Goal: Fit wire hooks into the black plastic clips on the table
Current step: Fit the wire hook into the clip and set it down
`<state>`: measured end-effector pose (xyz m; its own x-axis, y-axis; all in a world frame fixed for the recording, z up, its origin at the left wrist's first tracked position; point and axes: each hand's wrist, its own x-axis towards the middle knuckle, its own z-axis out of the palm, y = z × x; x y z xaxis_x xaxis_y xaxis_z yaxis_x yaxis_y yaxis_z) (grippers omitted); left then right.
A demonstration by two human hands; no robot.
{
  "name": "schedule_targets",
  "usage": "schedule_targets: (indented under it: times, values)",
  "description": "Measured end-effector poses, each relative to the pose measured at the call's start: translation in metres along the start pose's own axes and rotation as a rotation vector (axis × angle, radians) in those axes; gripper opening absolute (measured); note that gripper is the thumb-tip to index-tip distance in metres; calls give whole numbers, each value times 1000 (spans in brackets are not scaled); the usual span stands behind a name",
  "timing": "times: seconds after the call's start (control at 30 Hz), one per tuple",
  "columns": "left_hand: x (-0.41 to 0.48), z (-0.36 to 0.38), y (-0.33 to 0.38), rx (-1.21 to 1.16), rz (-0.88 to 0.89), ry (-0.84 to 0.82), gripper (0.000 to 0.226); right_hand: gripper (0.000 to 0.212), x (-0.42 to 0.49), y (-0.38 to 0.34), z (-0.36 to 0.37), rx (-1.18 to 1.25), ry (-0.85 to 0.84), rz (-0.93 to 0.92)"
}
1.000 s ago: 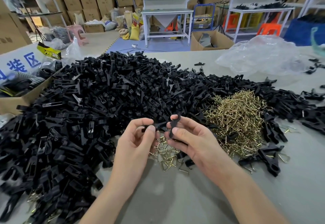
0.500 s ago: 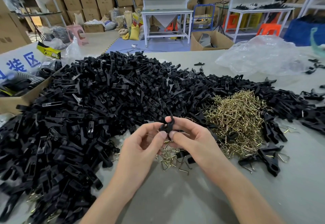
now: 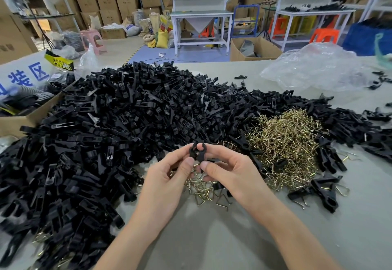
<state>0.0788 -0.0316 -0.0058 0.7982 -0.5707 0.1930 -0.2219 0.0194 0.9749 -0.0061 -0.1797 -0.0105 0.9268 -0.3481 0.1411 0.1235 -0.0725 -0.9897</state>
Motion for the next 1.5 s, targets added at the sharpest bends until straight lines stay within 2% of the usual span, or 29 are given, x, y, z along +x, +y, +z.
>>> schedule_targets:
  times: [0.13, 0.43, 1.03, 1.17, 1.27, 1.4, 1.5]
  values:
    - [0, 1, 0, 24, 9, 26, 39, 37, 0, 0, 0, -3, 11, -10]
    - [-1, 1, -2, -16, -31, 69, 20, 36, 0, -1, -1, 13, 12, 1]
    - [-3, 0, 1, 29, 9, 43, 15, 39, -1, -3, -1, 35, -40, 26]
    - [-3, -3, 2, 52, 39, 36, 17, 35, -2, -4, -1, 26, -30, 29]
    - [-4, -3, 4, 124, 94, 1, 30, 30, -1, -3, 0, 25, -11, 26]
    - [-6, -1, 4, 180, 122, -40, 35, 39, -1, -4, 0, 49, -11, 21]
    - [-8, -1, 4, 227, 146, -6, 41, 36, -1, -4, 1, 22, -13, -2]
